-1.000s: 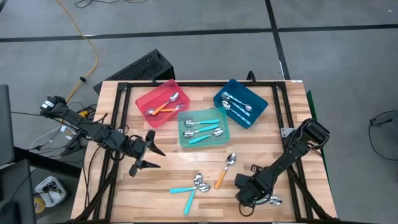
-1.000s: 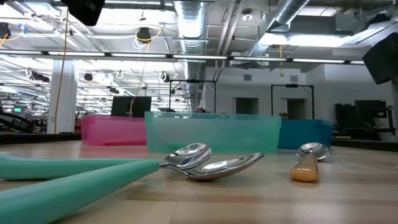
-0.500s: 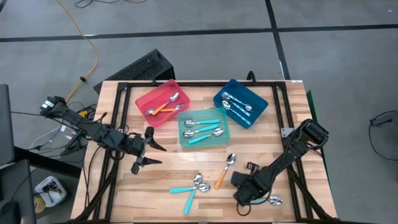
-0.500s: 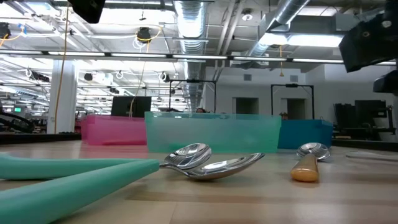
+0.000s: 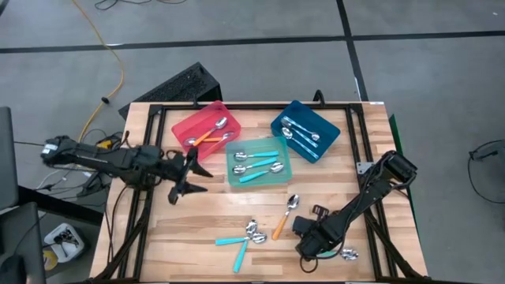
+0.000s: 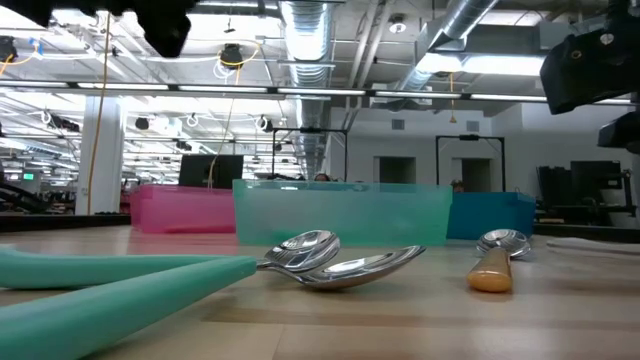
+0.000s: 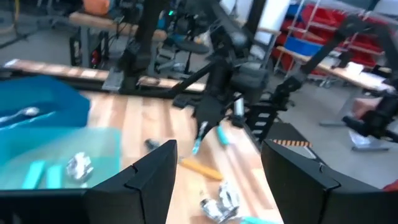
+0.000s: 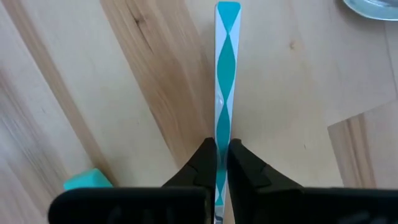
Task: Sort silverware by color (type)
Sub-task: Put the patterned blue spoon into the blue bin
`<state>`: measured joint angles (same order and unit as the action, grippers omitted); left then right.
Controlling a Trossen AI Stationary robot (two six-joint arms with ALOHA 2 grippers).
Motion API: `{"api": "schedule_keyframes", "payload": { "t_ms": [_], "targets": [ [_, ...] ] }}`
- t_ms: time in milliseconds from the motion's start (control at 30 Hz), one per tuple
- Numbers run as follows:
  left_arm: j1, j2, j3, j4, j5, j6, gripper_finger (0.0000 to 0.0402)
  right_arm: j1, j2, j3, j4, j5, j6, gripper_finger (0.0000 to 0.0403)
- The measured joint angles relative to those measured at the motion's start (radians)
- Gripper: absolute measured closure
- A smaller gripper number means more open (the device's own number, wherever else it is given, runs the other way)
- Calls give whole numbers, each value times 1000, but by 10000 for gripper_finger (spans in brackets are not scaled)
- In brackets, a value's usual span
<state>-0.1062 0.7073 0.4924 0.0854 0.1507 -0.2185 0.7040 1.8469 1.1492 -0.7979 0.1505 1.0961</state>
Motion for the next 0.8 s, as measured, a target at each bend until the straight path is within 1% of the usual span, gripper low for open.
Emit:
{"api": "schedule_keyframes", "payload": {
  "t_ms": [133,300,567,667,800],
  "targets": [
    [112,1,0,-11,92,12,184,0,0,0,7,-1,3,360],
    [188,6,0,-31,184,27,184,0,0,0,13,-10,4,359],
    [216,54,0,-14,239,42,184,0,-2,1,41,-13,9,359],
    [215,67,0,11,279,42,184,0,-2,1,51,-14,14,359],
    [215,79,0,74,299,42,184,0,-2,1,52,-14,14,359]
  ]
}}
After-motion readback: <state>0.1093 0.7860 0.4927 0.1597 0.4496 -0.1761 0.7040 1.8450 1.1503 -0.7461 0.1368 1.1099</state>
